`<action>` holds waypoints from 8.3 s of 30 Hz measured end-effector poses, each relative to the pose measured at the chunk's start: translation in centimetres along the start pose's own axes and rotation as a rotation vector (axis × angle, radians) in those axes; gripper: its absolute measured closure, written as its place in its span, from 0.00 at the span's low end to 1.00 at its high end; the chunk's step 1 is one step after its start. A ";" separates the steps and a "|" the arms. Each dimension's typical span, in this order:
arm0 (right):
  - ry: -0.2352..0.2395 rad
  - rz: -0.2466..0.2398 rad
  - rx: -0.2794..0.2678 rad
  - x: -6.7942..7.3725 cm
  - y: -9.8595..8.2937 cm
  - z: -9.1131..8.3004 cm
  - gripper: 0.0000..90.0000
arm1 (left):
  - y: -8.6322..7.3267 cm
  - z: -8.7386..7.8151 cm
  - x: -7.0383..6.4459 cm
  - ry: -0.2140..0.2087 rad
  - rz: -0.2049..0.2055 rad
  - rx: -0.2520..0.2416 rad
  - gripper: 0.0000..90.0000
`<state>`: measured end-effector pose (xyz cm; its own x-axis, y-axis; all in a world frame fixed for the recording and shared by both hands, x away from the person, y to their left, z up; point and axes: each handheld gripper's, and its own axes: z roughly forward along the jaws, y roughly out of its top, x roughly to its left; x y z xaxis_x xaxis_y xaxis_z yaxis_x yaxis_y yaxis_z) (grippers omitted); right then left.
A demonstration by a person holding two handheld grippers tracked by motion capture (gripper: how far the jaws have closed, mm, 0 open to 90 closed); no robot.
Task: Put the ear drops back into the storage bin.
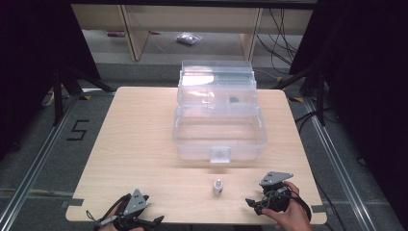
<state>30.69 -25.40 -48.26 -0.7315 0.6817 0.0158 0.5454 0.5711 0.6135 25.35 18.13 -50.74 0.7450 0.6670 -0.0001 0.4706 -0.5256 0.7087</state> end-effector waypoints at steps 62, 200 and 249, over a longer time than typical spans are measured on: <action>0.066 -0.309 0.298 5.5 10.7 4.5 0.36 | 0.0 0.1 0.1 -0.001 -0.012 -0.002 0.17; 0.024 -0.130 0.400 -9.5 20.7 -2.0 0.67 | 0.0 0.1 0.2 -0.002 -0.016 -0.001 0.17; -0.007 -0.029 0.510 -13.5 18.8 6.3 0.67 | 0.0 0.1 0.2 -0.008 -0.012 0.000 0.17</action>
<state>53.40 -20.93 -41.90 -0.7478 0.6639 -0.0018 0.6561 0.7395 0.1502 25.50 18.23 -50.80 0.7432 0.6689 -0.0147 0.4796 -0.5172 0.7089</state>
